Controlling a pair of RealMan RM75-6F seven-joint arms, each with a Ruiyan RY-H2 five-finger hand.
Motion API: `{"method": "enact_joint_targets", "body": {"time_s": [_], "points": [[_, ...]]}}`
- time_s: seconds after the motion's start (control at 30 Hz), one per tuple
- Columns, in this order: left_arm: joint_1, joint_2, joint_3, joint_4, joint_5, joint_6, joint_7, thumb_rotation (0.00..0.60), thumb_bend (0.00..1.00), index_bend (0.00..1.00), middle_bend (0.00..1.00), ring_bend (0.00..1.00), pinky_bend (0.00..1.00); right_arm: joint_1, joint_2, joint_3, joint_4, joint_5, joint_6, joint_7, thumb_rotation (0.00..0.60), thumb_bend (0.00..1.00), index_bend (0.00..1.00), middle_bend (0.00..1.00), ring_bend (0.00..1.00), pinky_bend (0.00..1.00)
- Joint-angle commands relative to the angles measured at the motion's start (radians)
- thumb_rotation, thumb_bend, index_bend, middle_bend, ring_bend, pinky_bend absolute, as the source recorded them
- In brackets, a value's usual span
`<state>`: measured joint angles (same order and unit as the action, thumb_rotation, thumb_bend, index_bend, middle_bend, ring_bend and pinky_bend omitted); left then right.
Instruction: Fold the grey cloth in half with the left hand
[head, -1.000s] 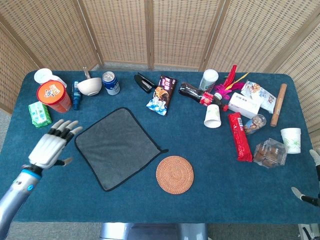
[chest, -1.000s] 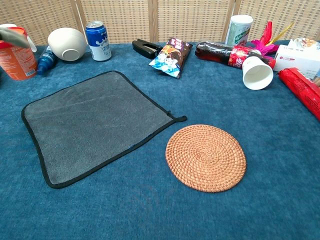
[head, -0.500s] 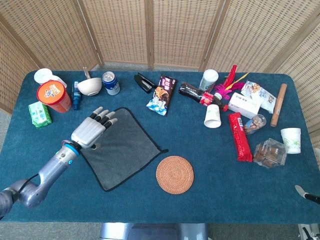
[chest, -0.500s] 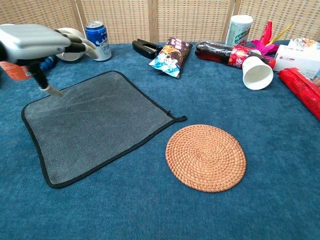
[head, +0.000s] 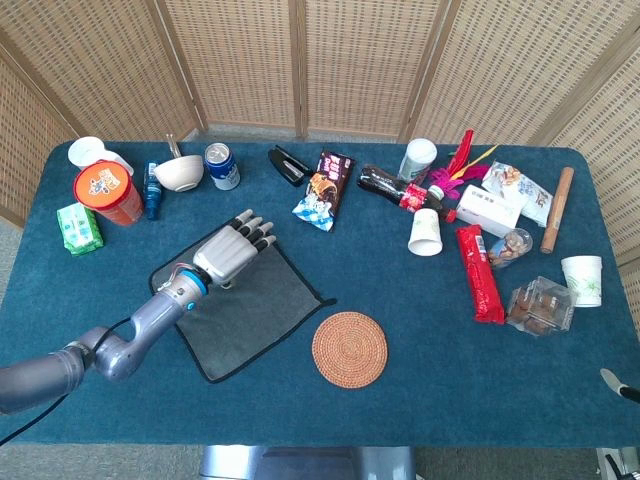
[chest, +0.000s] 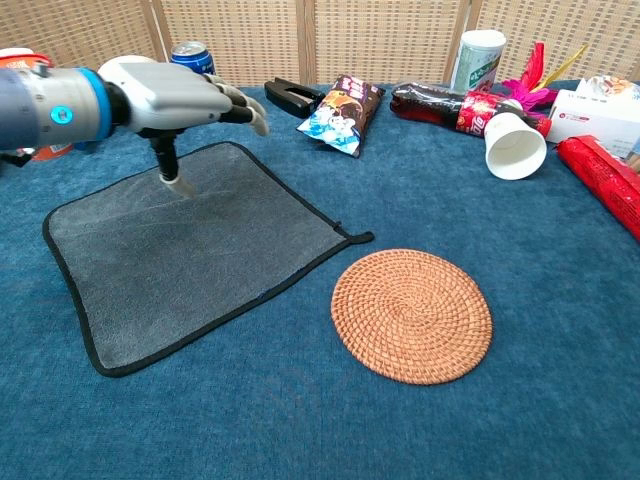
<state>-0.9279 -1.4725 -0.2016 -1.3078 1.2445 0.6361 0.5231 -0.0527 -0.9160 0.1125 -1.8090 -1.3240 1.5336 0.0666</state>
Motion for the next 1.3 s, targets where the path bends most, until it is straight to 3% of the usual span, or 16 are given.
{"method": "enact_joint_targets", "body": {"time_s": [0.03,0.77,1.3], "points": [[-0.038,-0.028,0.003,0.026,-0.031,-0.025,0.033,0.600,0.18,0.13,0.00,0.00,0.05,-0.001,0.001,0.001,0.000,0.001,0.002,0.002,0.600,0.00,0.00,0.00,0.00,0.00],[-0.192,-0.181,0.054,0.208,-0.193,-0.046,0.144,0.600,0.34,0.31,0.00,0.00,0.07,-0.013,0.007,0.009,0.012,-0.005,0.019,0.036,0.600,0.00,0.00,0.00,0.00,0.00],[-0.246,-0.239,0.077,0.284,-0.245,-0.057,0.160,0.600,0.33,0.35,0.00,0.00,0.09,-0.017,0.008,0.011,0.013,-0.008,0.024,0.044,0.600,0.00,0.00,0.00,0.00,0.00]]}}
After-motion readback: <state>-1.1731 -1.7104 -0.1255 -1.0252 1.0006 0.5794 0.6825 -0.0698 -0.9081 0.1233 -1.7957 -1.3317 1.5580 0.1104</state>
